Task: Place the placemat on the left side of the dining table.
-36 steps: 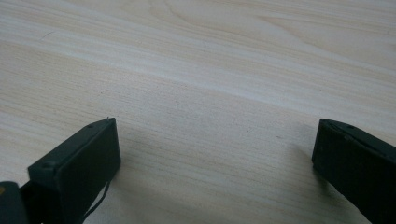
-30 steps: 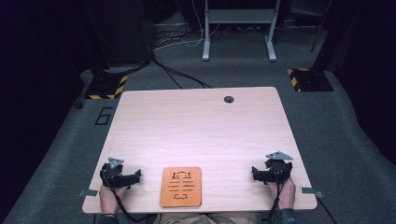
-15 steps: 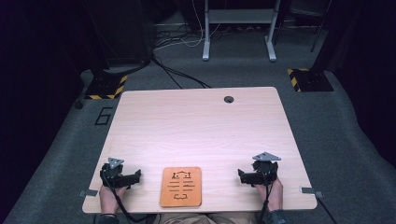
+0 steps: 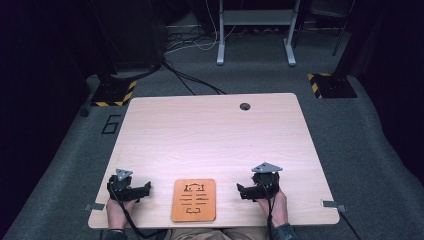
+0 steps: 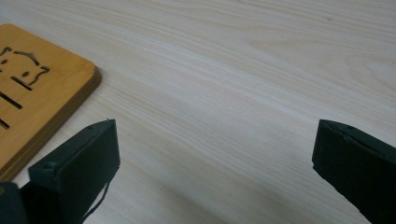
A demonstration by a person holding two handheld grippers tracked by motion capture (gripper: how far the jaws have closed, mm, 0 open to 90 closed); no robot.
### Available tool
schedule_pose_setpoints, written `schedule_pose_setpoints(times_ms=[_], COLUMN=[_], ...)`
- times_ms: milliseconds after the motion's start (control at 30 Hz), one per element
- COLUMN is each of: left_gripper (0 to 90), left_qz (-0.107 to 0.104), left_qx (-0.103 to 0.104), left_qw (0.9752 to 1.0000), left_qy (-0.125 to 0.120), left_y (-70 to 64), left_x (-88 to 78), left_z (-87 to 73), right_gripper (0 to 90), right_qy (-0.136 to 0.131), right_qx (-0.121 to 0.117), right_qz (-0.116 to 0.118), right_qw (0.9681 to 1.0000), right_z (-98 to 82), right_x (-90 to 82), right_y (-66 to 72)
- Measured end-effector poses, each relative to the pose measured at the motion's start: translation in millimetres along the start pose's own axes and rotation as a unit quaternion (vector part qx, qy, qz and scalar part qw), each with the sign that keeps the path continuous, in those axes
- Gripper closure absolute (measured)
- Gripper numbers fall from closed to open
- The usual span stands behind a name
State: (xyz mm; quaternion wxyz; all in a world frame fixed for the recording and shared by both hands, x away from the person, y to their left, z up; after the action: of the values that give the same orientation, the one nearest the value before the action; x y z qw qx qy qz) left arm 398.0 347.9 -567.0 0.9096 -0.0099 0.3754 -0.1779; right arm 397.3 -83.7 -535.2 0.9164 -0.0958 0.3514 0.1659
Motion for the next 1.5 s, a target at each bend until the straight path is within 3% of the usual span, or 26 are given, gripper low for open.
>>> schedule_pose_setpoints(times_ms=[567, 867, 933, 967, 1133, 1500], left_gripper=[0.0, 0.0, 0.0, 0.0, 0.0, 0.0], left_qz=[-0.001, 0.0, 0.0, -0.001, 0.0, 0.0], left_qx=[0.0, 0.0, 0.0, 0.0, 0.0, 0.0], left_qw=[1.0, 1.0, 1.0, 1.0, 1.0, 1.0], left_qy=[0.001, 0.0, 0.0, 0.002, 0.0, 0.0], left_y=[0.0, 0.0, 0.0, 0.0, 0.0, 0.0], left_x=[-0.2, 0.0, 0.0, -0.3, 0.0, 0.0], left_z=[0.0, 0.0, 0.0, -0.1, 0.0, 0.0], right_gripper=[0.1, 0.1, 0.1, 0.1, 0.1, 0.1], right_qy=[0.003, 0.019, 0.016, 0.027, 0.037, 0.042], right_qx=[-0.023, -0.042, -0.051, -0.049, -0.061, -0.068], right_qz=[0.039, 0.055, 0.056, 0.06, 0.062, 0.068], right_qw=[0.9989, 0.9974, 0.997, 0.9966, 0.9955, 0.9944], right_z=[12.8, 17.2, 17.6, 17.1, 15.7, 13.6], right_x=[5.8, 17.2, 19.1, 22.6, 29.3, 32.5], right_y=[44.1, 74.4, 75.8, 83.4, 93.1, 100.2])
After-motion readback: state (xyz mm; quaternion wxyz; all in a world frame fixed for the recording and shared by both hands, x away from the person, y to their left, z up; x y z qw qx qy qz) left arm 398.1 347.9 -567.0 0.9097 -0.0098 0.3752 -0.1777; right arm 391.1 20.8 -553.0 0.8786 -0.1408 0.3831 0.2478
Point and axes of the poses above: each handheld gripper's, and its own axes: x roughly forward along the jaws, z roughly out of its top, y roughly to its left, the point moved 5 cm from there along x, roughly forward along the jaws, and after that the axes turned 12 degrees about -z, right-handed, at the moved point
